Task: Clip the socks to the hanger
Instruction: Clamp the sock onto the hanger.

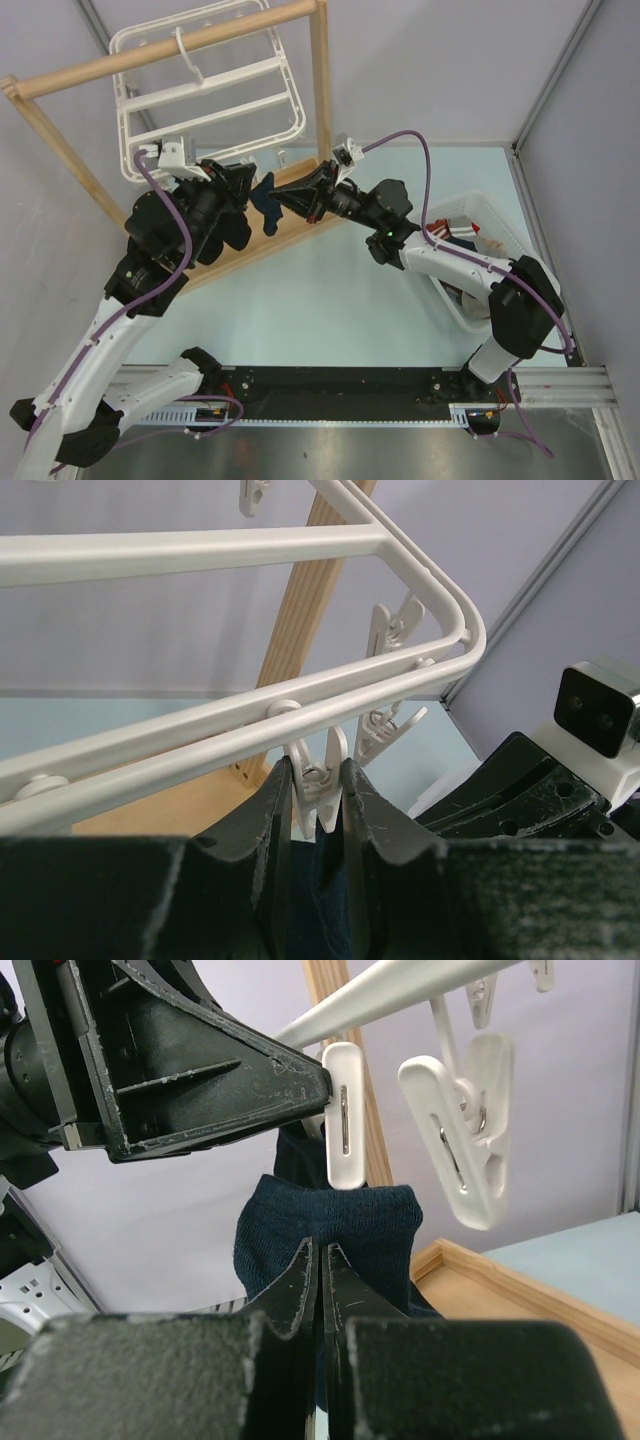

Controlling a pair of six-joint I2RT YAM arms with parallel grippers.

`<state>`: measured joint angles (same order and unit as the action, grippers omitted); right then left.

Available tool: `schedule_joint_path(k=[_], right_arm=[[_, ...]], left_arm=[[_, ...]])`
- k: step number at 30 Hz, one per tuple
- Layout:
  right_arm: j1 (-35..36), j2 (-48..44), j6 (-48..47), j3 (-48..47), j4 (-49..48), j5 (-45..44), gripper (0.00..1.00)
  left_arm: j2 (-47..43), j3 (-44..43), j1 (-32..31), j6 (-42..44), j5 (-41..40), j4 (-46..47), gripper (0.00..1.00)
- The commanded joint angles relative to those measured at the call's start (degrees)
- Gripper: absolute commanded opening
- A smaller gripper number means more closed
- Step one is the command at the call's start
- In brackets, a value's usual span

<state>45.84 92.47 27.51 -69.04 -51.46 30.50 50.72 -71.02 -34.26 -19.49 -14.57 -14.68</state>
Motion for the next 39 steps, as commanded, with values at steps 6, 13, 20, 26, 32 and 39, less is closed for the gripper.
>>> schedule_joint_path(k=[6, 13, 20, 26, 32, 39], right_arm=[[-1.11, 2.02, 1.67, -2.42, -4.96, 0.35, 0.0], [-2.16, 2.54, 2.37, -2.51, -5.84, 1.05, 0.0], [-2.16, 3.77, 3.87, -3.56, -7.51, 3.42, 0.0], [-2.16, 3.95, 4.31, -4.18, -8.13, 4.04, 0.0], [-1.9, 4.83, 4.92, -5.49, -8.66, 4.74, 0.0], [-1.64, 6.23, 5.28, -6.99, -8.3, 5.09, 0.0]], left_arm=[[-0.89, -0.78, -0.28, -0.2, 3.32, -0.26, 0.0], [-0.97, -0.69, -0.19, -0.2, 3.49, -0.44, 0.0], [-1.06, -0.78, -0.28, -0.2, 3.67, -0.7, 0.0], [-1.15, -0.78, -0.19, -0.03, 3.93, -0.96, 0.0], [-1.15, -0.7, -0.19, -0.11, 4.28, -1.06, 0.0], [-1.41, -0.69, -0.28, -0.47, 4.81, -0.62, 0.0]])
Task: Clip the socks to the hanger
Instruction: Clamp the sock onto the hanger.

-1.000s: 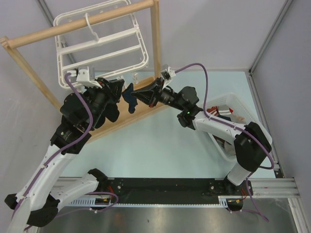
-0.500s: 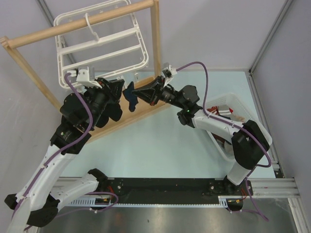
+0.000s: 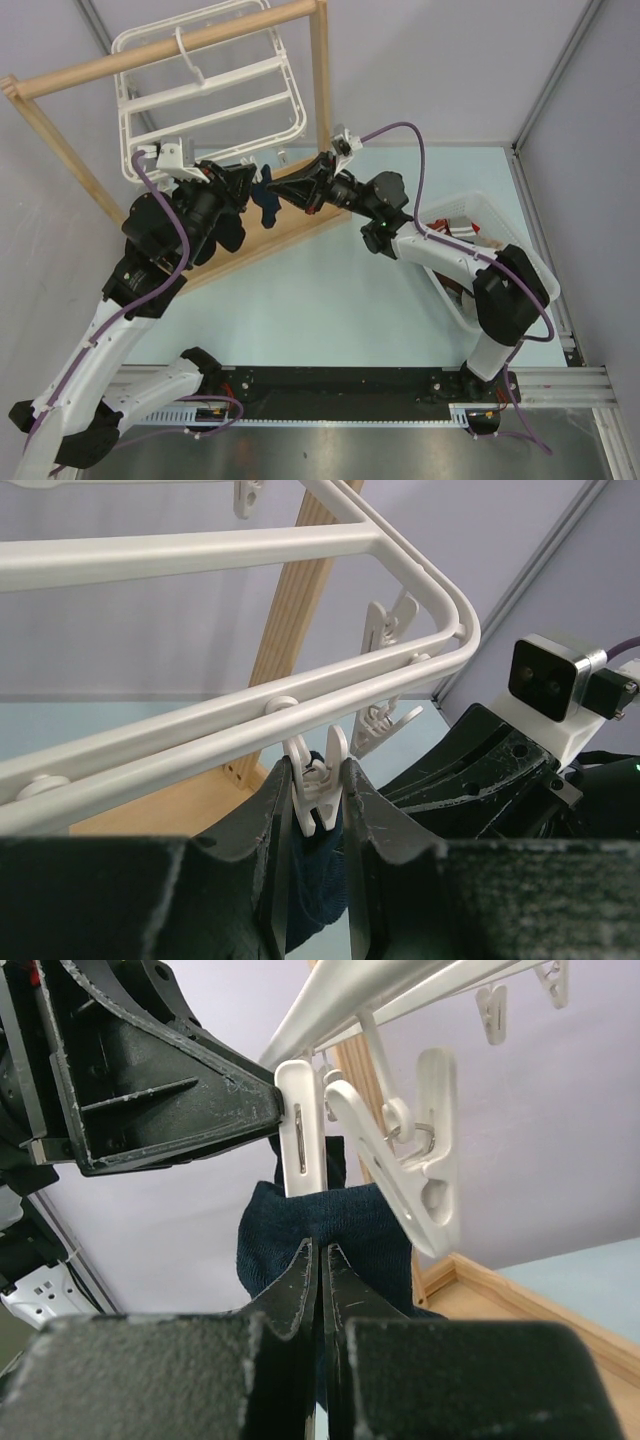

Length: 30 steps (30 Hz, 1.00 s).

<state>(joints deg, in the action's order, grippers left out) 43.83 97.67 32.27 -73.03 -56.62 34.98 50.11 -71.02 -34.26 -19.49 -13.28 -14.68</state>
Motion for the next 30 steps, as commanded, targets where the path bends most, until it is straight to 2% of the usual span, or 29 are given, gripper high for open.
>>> schedule_joint_path(k=[1, 30], right_arm=[[0.37, 1.21, 0.6, -3.08, -3.15, 0.7, 0.0], [0.11, 1.12, 2.62, -3.69, -5.25, 2.02, 0.0]], left_arm=[[-0.8, -0.69, -0.28, -0.47, 3.52, -0.62, 0.0], [-1.24, -0.08, -0.28, 1.11, 4.84, -0.35, 0.0]])
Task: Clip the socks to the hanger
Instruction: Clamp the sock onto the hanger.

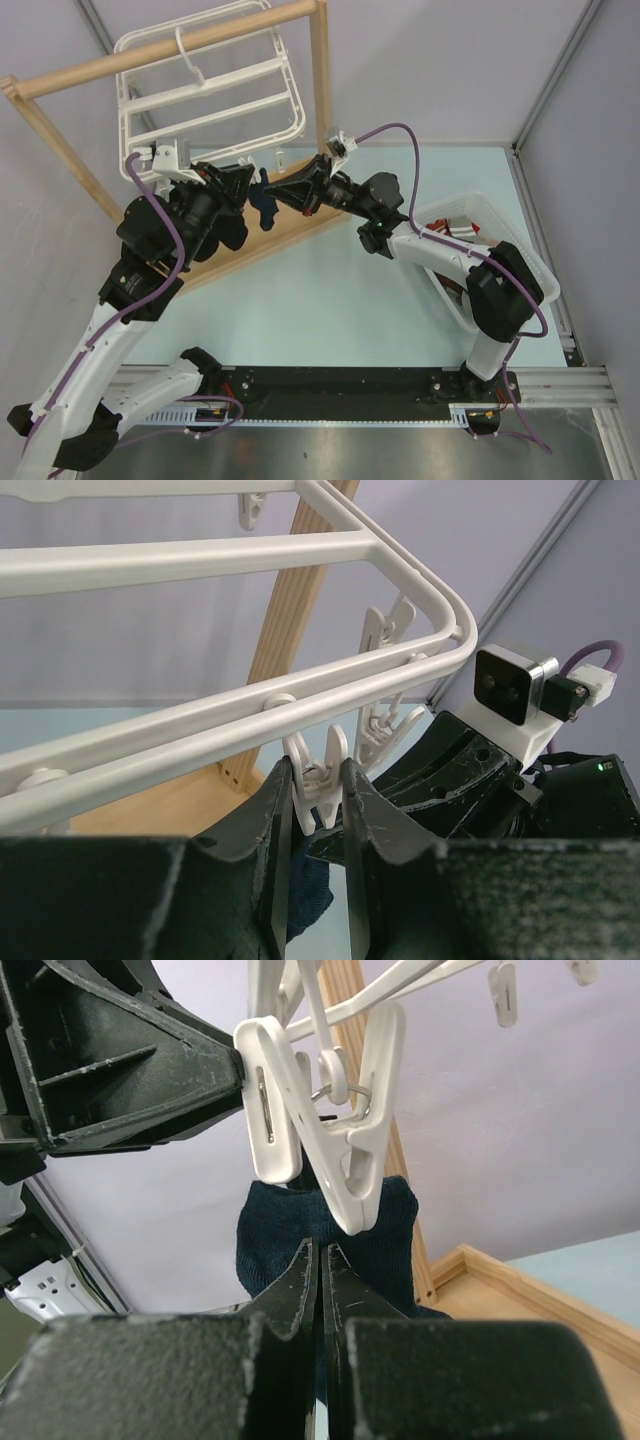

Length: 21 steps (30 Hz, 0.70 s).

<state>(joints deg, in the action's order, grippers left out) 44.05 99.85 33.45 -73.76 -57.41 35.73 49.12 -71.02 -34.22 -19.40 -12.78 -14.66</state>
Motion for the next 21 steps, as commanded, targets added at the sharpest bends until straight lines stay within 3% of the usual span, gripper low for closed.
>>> schedule_joint_path(k=[1, 21], right_arm=[[-0.19, -1.06, 1.61, -3.15, -4.73, 1.36, 0.0], [-0.28, 0.87, 2.85, -5.87, -4.82, 2.42, 0.0]], left_arm=[[-0.26, 0.01, -0.24, 1.29, 4.42, -0.37, 0.01], [-0.7, 0.18, -0.32, 1.65, 7.24, 0.5, 0.0]])
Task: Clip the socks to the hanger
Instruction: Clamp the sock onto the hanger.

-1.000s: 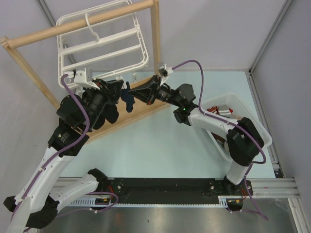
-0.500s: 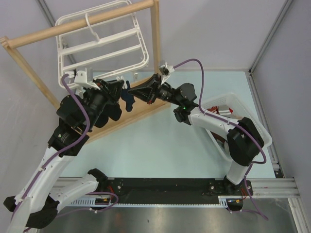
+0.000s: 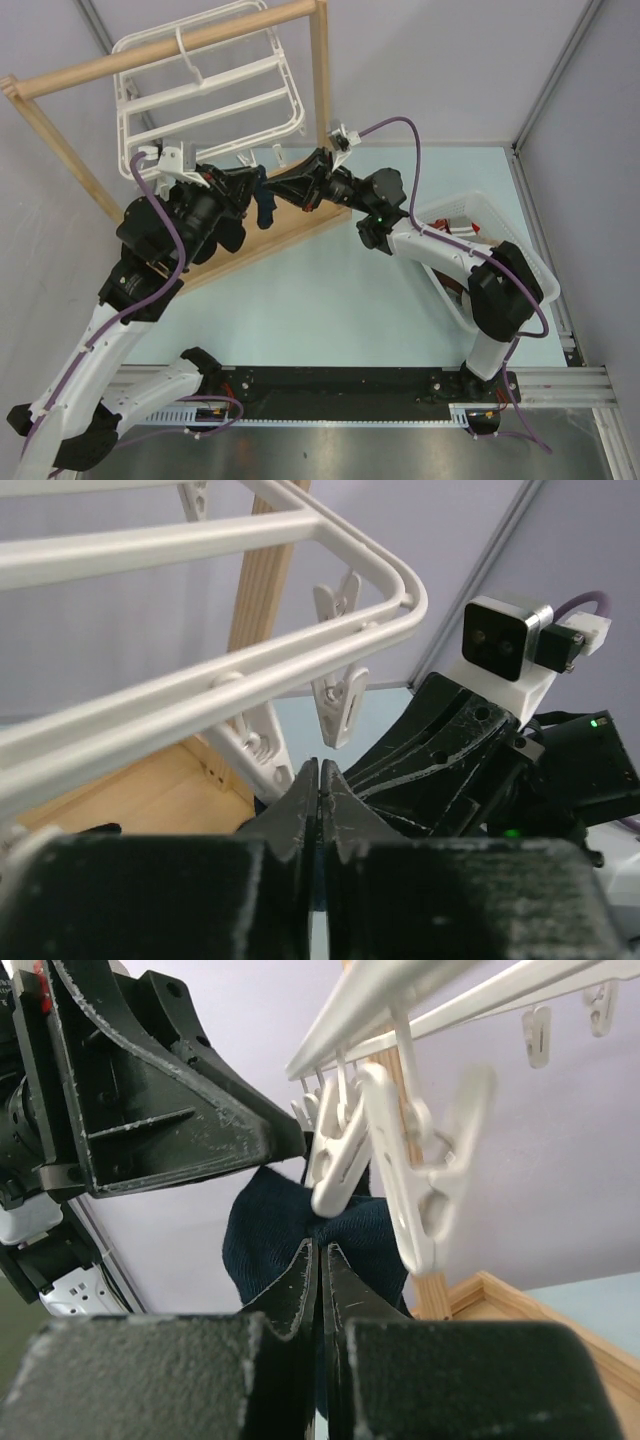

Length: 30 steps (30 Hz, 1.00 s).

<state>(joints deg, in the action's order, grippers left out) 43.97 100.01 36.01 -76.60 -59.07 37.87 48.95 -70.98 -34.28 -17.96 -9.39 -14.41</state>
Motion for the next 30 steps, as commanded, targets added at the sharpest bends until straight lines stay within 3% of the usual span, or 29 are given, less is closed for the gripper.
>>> schedule_joint_path(k=[1, 10, 12, 14, 15, 16, 18, 24, 30], right_arm=[[-0.2, 0.89, 0.29, -3.12, -3.16, 0.28, 0.0], [-0.11, 1.15, 0.47, -3.65, -2.98, 0.28, 0.0], [-0.11, 1.33, 0.55, -3.56, -2.81, 0.19, 0.02], [-0.02, 1.42, 0.55, -3.65, -2.46, 0.01, 0.14], [-0.02, 1.51, 0.55, -3.65, -2.19, -0.16, 0.26], [0.07, 1.51, 0.29, -3.65, -1.58, -0.16, 0.33], [0.16, 1.51, 0.03, -3.65, -0.79, 0.1, 0.45], [0.59, -0.68, -5.94, -3.3, 8.95, 0.1, 0.63], [2.44, -5.52, -19.71, -1.72, 22.49, -4.64, 0.7]], left_arm=[[-0.52, 0.14, -0.26, 0.2, 4.02, 0.18, 0.0], [-0.96, 0.23, -0.26, 0.11, 2.54, -0.44, 0.01], [-1.66, -0.12, -0.26, -0.06, 1.66, -0.88, 0.09], [-2.36, -0.47, -0.17, -0.06, 0.87, -1.05, 0.26], [-3.06, -0.56, -0.17, -0.06, 0.17, -1.32, 0.31], [-3.42, -0.82, -0.17, 0.02, -0.71, -1.58, 0.38], [-4.38, -1.53, -0.17, 0.02, -1.33, -2.37, 0.44], [-5.09, -4.34, -0.26, 0.2, -1.69, -6.4, 0.55], [-5.62, -5.13, -0.26, 0.03, -0.81, -7.64, 0.63]])
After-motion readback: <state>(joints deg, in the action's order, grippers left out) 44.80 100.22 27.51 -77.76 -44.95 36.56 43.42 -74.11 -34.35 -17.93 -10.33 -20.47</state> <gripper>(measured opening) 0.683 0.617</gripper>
